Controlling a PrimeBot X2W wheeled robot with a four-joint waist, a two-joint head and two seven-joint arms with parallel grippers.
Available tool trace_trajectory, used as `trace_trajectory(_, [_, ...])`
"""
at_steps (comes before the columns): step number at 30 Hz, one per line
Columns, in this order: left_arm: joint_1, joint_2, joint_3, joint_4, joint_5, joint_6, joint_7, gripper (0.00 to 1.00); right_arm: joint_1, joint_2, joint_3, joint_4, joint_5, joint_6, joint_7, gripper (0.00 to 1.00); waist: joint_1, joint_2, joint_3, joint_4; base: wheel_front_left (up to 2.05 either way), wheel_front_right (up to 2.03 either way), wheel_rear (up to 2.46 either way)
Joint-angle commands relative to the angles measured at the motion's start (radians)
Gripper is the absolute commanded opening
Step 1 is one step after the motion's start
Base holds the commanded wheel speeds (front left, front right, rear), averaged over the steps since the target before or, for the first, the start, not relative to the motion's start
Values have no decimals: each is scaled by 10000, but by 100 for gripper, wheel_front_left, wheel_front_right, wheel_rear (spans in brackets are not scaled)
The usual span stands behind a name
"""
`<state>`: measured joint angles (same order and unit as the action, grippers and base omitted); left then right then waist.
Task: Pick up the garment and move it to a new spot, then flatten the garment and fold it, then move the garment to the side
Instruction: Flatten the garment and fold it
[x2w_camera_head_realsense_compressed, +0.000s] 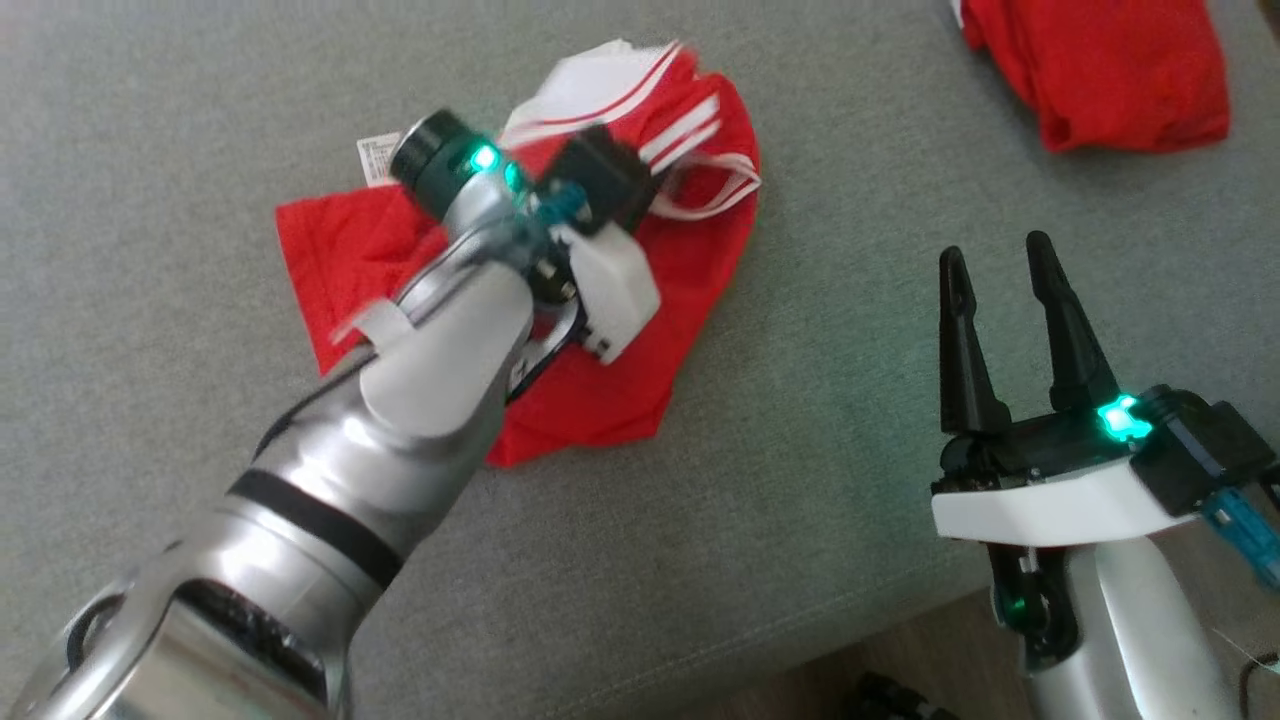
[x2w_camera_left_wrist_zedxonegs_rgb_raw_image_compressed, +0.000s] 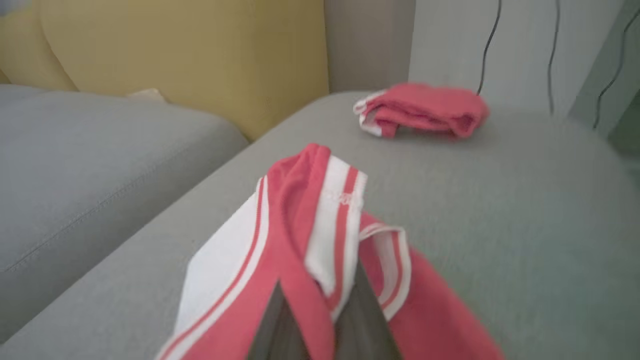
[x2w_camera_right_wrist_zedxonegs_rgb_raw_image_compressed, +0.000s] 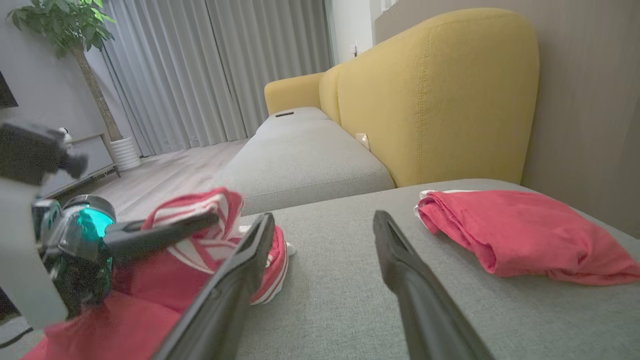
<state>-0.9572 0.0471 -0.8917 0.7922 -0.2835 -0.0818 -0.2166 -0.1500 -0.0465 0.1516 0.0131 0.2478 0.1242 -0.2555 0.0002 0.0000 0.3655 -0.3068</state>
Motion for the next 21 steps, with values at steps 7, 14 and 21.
trace_trajectory(7, [-1965,32,685,-2067,-2493,-408,-406,0,40,-37,247,-169,53,65,-63,100,-2,0,-975,-67,0,0,0])
trace_trajectory(14, [-3472,102,1942,-2803,-5080,-483,-440,0,227,-37,-41,-111,-209,65,-63,100,-2,0,-1735,121,0,0,0])
trace_trajectory(21, [-1273,1181,2821,-1947,-6730,-487,-444,0,519,-37,-276,-177,-407,65,-63,100,-2,0,-2073,516,0,0,0])
